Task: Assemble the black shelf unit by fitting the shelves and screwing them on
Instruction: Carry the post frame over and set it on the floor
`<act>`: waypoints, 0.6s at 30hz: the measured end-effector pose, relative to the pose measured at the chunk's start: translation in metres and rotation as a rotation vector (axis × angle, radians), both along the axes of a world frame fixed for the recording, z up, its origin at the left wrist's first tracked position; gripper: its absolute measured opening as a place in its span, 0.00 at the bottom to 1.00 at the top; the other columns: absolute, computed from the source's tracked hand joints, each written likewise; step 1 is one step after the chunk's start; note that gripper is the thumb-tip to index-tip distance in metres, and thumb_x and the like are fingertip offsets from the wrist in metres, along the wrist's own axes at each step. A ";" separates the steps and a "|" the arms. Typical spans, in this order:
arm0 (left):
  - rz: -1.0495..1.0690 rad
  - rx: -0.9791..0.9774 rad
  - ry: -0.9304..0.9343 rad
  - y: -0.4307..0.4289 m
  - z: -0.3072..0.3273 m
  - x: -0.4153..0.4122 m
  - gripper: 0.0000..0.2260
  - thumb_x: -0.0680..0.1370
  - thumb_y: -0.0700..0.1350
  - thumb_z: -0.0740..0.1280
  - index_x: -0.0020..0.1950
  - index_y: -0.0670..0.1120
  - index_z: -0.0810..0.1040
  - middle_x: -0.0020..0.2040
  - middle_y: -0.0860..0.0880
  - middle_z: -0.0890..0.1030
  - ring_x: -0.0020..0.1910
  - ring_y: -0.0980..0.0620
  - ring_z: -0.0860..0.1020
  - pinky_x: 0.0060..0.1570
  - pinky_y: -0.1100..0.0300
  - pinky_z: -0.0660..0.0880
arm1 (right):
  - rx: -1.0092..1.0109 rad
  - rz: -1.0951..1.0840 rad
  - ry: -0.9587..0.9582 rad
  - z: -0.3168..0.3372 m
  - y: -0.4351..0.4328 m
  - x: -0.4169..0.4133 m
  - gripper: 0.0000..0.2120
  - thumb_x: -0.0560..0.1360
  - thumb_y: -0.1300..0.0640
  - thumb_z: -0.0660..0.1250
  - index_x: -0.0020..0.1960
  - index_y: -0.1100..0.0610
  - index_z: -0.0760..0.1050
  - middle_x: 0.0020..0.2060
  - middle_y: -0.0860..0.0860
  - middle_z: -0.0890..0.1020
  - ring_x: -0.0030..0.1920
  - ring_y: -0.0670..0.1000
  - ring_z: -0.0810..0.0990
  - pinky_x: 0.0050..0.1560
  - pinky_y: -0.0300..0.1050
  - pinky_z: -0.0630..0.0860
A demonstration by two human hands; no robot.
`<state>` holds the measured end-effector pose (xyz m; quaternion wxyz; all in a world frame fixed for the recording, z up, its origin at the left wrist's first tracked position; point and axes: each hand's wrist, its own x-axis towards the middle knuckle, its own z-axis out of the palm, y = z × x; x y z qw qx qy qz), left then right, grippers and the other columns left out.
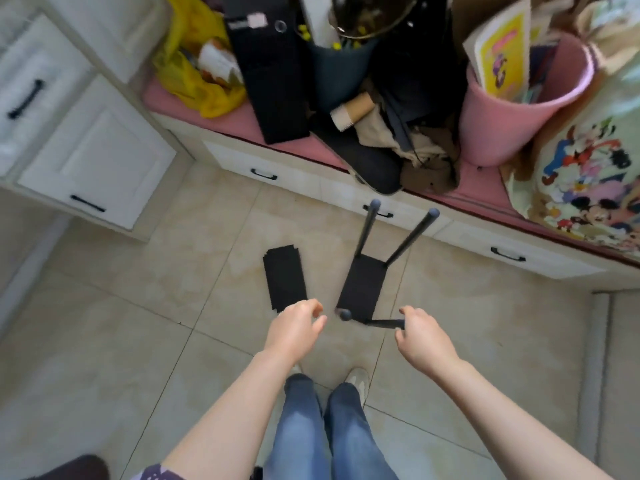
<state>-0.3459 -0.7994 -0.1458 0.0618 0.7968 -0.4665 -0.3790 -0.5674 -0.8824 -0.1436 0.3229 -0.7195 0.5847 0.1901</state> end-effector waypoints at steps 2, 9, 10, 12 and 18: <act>0.058 -0.016 -0.034 0.014 0.021 0.015 0.11 0.83 0.50 0.62 0.63 0.50 0.79 0.59 0.52 0.82 0.58 0.49 0.78 0.55 0.54 0.76 | -0.012 0.084 0.001 0.022 0.004 0.023 0.17 0.81 0.55 0.58 0.69 0.58 0.68 0.62 0.57 0.75 0.64 0.58 0.72 0.60 0.51 0.73; 0.298 -0.041 -0.138 0.082 0.063 0.089 0.10 0.84 0.48 0.61 0.62 0.50 0.79 0.58 0.51 0.83 0.56 0.47 0.79 0.48 0.57 0.72 | -0.069 0.346 -0.031 0.067 0.029 0.122 0.14 0.82 0.56 0.56 0.66 0.58 0.70 0.60 0.56 0.75 0.62 0.58 0.72 0.55 0.50 0.74; 0.341 -0.033 -0.147 0.095 0.067 0.103 0.10 0.83 0.48 0.61 0.61 0.50 0.79 0.58 0.51 0.83 0.56 0.47 0.79 0.47 0.57 0.73 | -0.079 0.383 -0.052 0.071 0.036 0.140 0.15 0.82 0.56 0.56 0.66 0.58 0.70 0.60 0.56 0.75 0.62 0.58 0.73 0.54 0.49 0.74; 0.427 -0.022 -0.162 0.121 0.076 0.130 0.09 0.83 0.48 0.62 0.60 0.51 0.79 0.57 0.52 0.83 0.55 0.46 0.80 0.46 0.56 0.74 | -0.096 0.467 -0.094 0.078 0.050 0.175 0.15 0.81 0.56 0.57 0.66 0.58 0.70 0.60 0.55 0.76 0.61 0.58 0.73 0.53 0.47 0.73; 0.593 -0.043 -0.237 0.206 0.102 0.211 0.09 0.82 0.48 0.62 0.59 0.52 0.79 0.57 0.54 0.83 0.54 0.47 0.80 0.44 0.58 0.71 | -0.099 0.696 -0.140 0.091 0.107 0.282 0.16 0.82 0.54 0.56 0.68 0.56 0.69 0.61 0.53 0.75 0.62 0.56 0.72 0.57 0.50 0.74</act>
